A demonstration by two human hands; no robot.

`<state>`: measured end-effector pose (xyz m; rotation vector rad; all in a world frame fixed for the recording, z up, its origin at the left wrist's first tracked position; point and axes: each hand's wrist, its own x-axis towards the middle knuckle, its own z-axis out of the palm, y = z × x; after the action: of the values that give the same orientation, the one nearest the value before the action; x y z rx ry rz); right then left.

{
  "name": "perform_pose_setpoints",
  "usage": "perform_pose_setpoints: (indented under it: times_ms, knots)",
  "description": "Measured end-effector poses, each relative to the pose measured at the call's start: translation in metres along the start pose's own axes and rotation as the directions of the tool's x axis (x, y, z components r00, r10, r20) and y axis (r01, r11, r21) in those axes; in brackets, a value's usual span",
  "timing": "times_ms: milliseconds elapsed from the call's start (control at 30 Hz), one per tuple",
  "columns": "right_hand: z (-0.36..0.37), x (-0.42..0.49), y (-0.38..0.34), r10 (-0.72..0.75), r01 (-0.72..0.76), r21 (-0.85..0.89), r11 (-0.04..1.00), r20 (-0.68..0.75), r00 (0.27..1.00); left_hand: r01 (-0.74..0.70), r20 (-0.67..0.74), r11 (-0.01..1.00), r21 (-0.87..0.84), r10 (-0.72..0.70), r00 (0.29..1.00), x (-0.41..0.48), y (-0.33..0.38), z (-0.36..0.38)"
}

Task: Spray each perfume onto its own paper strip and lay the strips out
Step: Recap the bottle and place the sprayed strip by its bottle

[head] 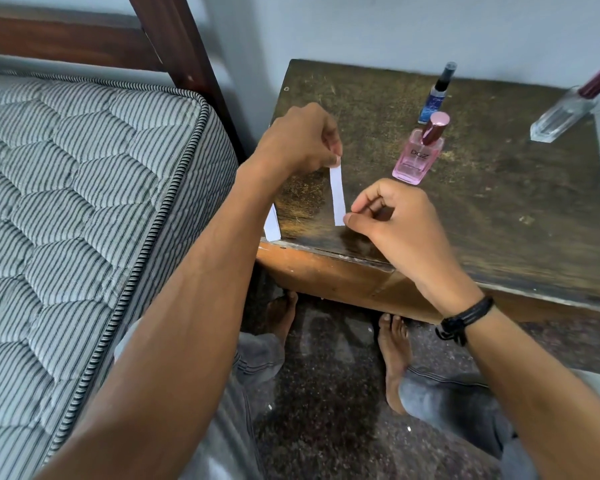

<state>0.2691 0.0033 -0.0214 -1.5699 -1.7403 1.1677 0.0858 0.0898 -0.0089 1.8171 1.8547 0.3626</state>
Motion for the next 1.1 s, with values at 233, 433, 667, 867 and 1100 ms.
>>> perform_pose_setpoints:
  times_ms: [233,433,667,867,1100]
  knots:
    - [0.002,0.009,-0.003,-0.006,0.006,0.007,1.000,-0.040,0.999,-0.064,0.016,0.995,-0.082,0.065,0.998,-0.002,-0.004,-0.012]
    - [0.009,0.020,-0.017,-0.003,0.006,0.056,0.998,-0.044,0.999,-0.109,-0.005,0.988,-0.106,0.109,0.994,-0.007,-0.012,-0.023]
    - [0.021,0.039,-0.028,0.016,-0.002,0.104,0.995,-0.144,0.990,-0.222,0.002,0.973,-0.068,0.223,0.975,-0.013,-0.021,-0.033]
    - [0.034,0.052,-0.035,0.045,-0.015,0.174,0.985,-0.168,0.985,-0.258,-0.023,0.965,-0.053,0.257,0.966,-0.016,-0.024,-0.035]
    - [0.041,0.059,-0.039,0.029,0.013,0.198,0.980,-0.211,0.977,-0.260,-0.064,0.963,-0.072,0.256,0.965,-0.019,-0.028,-0.040]
